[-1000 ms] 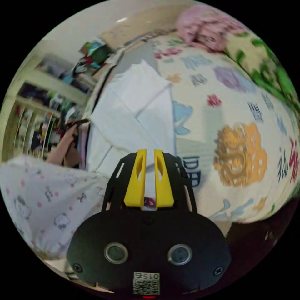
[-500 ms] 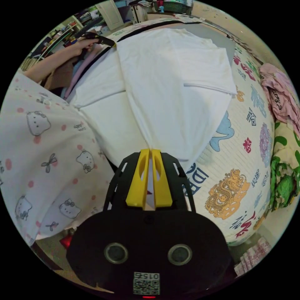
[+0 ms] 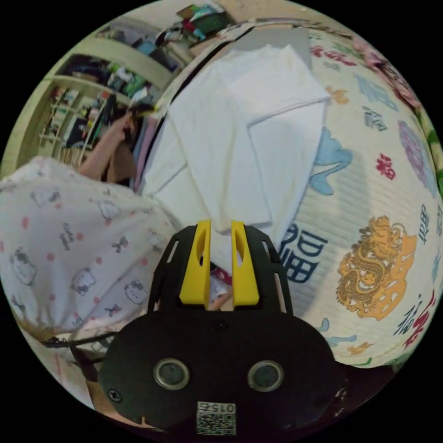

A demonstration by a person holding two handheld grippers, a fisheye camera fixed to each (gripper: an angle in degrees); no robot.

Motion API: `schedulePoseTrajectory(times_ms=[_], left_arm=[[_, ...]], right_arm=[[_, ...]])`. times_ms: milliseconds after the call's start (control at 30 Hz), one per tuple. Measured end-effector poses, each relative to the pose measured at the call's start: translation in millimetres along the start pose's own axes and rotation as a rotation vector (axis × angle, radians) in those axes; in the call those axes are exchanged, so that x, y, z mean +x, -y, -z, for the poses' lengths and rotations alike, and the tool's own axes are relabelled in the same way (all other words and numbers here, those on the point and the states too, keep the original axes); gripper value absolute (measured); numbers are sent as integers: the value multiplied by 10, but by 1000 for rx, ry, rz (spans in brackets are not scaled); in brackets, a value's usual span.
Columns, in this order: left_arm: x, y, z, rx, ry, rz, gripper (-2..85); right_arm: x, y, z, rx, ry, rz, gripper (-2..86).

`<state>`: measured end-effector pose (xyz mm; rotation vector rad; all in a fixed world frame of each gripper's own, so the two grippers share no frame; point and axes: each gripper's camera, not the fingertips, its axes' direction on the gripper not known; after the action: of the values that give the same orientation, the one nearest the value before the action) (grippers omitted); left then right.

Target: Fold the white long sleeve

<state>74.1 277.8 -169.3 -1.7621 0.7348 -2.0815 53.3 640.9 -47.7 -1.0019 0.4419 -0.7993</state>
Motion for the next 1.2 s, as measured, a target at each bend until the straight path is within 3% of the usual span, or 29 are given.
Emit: schedulePoseTrajectory(times_ms=[133,267,433,633,767,967,1100,1200], left_arm=[[40,47,120,123,-36,-106,36],[209,436,-96,108,-53,-235,68],[403,1014,-518,52,-94,-313,82],[410,1582,-1162,-30,-111,-200,87],[395,1763,-1464,-74,-114,-159,85],[513,1786,-1605,-70,-59,-274,43],[487,1694,-1423,-11,-87,-342,15],[410,1557,-1016,75,-174,-375,9]], right_arm=[[356,354,450,306,-42,-90,69],[519,1117,596,429,-88,-65,83],[597,2117,468,426,-174,-4,105],[748,3046,128,426,-141,-79,120],[839,3517,-77,356,-227,-126,124],[974,3860,-420,136,-298,-157,79],[889,3759,-292,167,-269,-104,29],[746,3424,100,294,-129,7,13]])
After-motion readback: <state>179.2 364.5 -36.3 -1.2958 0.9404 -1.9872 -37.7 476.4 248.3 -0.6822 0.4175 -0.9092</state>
